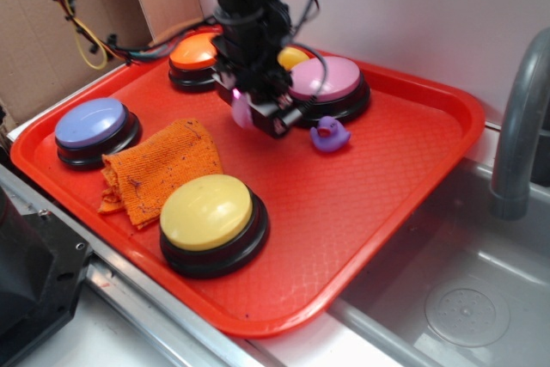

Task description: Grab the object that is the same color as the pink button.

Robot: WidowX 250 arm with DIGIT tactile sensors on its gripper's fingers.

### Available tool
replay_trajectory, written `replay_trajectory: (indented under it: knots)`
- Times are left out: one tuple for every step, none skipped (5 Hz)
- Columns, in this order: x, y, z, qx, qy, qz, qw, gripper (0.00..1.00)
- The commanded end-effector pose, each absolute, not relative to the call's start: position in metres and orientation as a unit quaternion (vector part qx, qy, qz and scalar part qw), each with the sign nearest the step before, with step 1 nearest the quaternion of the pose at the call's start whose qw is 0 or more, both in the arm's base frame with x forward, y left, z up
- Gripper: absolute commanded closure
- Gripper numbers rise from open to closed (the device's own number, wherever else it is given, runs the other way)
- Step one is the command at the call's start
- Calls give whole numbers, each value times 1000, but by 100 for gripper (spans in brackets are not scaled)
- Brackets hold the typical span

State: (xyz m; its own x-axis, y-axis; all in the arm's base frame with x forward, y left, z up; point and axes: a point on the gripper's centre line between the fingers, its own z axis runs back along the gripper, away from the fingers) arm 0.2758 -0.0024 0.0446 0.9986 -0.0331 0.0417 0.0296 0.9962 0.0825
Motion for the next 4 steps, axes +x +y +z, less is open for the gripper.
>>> replay_trajectory:
  knots:
    - [259, 25, 160, 25, -18, 43, 999, 100]
    - [235, 36, 188, 14, -45, 84, 995, 100]
    - [221, 43, 196, 15, -51, 95, 994, 100]
    - [210, 41, 190, 26, -35, 126, 991, 100]
